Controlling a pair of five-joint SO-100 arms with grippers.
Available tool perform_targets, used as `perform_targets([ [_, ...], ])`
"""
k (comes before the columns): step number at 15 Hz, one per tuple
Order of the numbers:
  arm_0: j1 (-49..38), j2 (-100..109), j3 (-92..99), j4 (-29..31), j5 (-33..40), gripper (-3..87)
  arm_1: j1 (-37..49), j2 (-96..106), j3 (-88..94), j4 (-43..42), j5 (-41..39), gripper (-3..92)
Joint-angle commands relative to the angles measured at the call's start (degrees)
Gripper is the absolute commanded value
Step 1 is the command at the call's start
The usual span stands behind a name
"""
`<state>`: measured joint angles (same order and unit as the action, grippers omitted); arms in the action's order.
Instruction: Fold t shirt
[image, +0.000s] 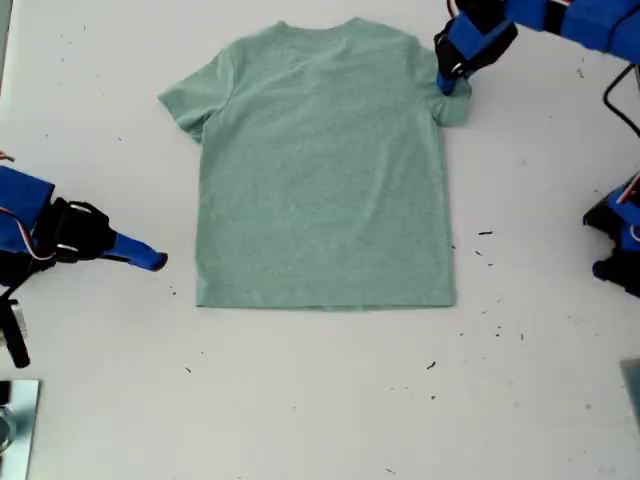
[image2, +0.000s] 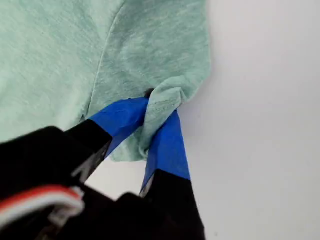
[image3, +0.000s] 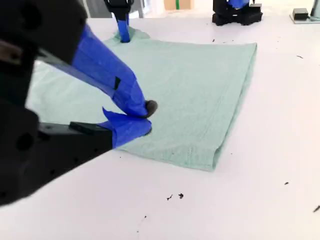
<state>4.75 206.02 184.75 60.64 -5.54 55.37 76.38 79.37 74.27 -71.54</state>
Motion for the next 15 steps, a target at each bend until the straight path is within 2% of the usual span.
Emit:
perform_targets([
  [1,1.32,0.18,0.18,-0.35,-1.05,-0.2,-2.9,1.32,-9.93,10.9,1.32,-1.1],
  [4,1.49,0.18,0.18,-0.35,-1.05,-0.2,-8.61,1.23,-27.95,21.36,6.15,-1.2],
  [6,1.58,0.18,0.18,-0.35,-1.23,-0.2,-11.51,6.68,-29.71,21.53,10.37,-1.2],
  [8,0.0,0.18,0.18,-0.35,-0.53,-0.2,-15.73,6.06,-27.95,15.82,14.24,-1.2],
  [11,-0.7,0.18,0.18,-0.35,-0.44,-0.2,-20.83,-3.34,-29.79,0.62,19.86,-1.2],
  [12,-0.35,0.18,0.18,-0.35,-0.79,-0.2,-21.71,-6.94,-29.79,-3.69,21.71,1.0],
  [13,-0.09,0.18,0.18,-0.35,-0.88,-0.2,-22.15,-10.37,-29.79,-6.5,21.8,25.9],
  [14,0.09,0.18,0.18,-0.35,-1.05,-0.2,-21.27,-13.36,-29.97,-6.42,23.12,32.3],
  [15,0.18,0.18,0.18,-0.35,-1.14,-0.2,-20.65,-13.62,-29.71,-5.19,23.82,28.5],
])
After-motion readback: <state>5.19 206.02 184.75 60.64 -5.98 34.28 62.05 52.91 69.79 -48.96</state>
